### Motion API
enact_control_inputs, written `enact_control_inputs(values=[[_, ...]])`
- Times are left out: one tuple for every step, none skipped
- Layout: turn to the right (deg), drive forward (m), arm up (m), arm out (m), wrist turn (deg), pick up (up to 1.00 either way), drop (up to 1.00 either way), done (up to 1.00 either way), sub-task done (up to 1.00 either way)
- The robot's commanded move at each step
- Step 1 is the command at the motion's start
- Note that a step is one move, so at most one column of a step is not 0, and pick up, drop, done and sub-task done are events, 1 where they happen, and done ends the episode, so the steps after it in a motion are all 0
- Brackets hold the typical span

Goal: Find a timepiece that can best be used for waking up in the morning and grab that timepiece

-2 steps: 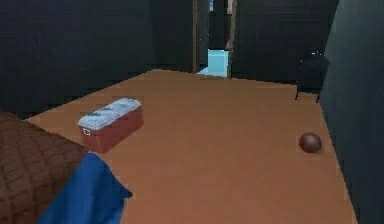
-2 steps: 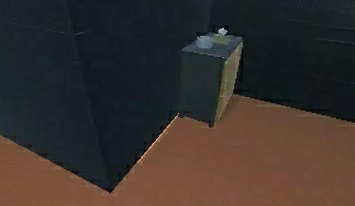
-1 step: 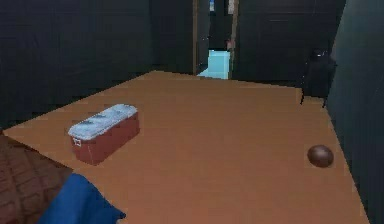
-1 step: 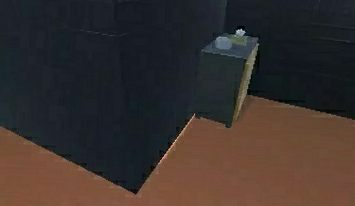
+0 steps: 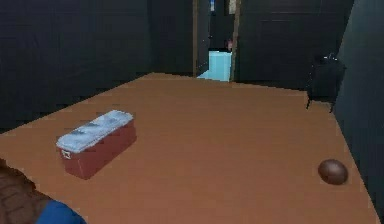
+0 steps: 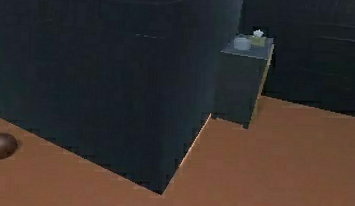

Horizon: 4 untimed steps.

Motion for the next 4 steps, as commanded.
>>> enact_control_inputs(values=[[24.0, 0.00, 0.00, 0.00, 0.0, 0.00, 0.00, 0.00, 0.00], [0.0, 1.00, 0.00, 0.00, 0.0, 0.00, 0.00, 0.00, 0.00], [0.0, 1.00, 0.00, 0.00, 0.0, 0.00, 0.00, 0.00, 0.00], [3.0, 0.00, 0.00, 0.00, 0.0, 0.00, 0.00, 0.00, 0.00]])
